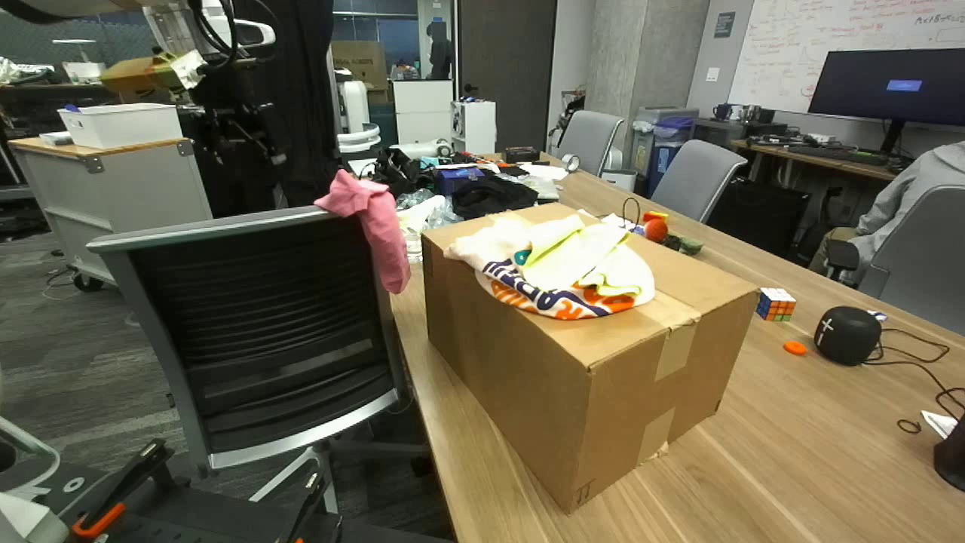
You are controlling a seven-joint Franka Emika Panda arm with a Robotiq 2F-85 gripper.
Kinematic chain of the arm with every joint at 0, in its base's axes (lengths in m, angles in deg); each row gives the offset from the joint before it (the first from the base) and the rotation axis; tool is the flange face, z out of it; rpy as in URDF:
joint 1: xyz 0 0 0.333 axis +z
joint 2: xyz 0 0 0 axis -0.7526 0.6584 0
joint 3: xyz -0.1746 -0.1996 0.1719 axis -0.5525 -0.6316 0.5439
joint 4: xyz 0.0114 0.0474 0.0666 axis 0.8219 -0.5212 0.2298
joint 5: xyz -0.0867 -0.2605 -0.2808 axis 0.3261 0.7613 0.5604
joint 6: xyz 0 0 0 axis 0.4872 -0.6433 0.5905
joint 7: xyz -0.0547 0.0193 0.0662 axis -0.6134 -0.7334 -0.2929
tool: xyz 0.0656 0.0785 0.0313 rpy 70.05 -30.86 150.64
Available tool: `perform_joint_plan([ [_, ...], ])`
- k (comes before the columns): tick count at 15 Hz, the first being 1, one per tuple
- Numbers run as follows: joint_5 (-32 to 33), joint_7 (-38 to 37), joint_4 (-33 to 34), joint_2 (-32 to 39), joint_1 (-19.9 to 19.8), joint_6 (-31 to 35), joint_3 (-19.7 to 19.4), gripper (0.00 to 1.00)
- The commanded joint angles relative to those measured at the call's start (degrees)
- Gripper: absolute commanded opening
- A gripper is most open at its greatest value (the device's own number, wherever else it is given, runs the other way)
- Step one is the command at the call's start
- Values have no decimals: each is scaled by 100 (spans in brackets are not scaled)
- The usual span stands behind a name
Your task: Put the shirts on the chair onto the box
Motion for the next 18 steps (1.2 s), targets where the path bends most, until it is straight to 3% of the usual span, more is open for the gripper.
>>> perform_joint_plan([
  [1,579,-262,-14,166,-160,504,75,100],
  [9,2279,-1201,5,229,-445,852,44,100],
  [18,2455,-1651,5,536,-405,820,-47,100],
])
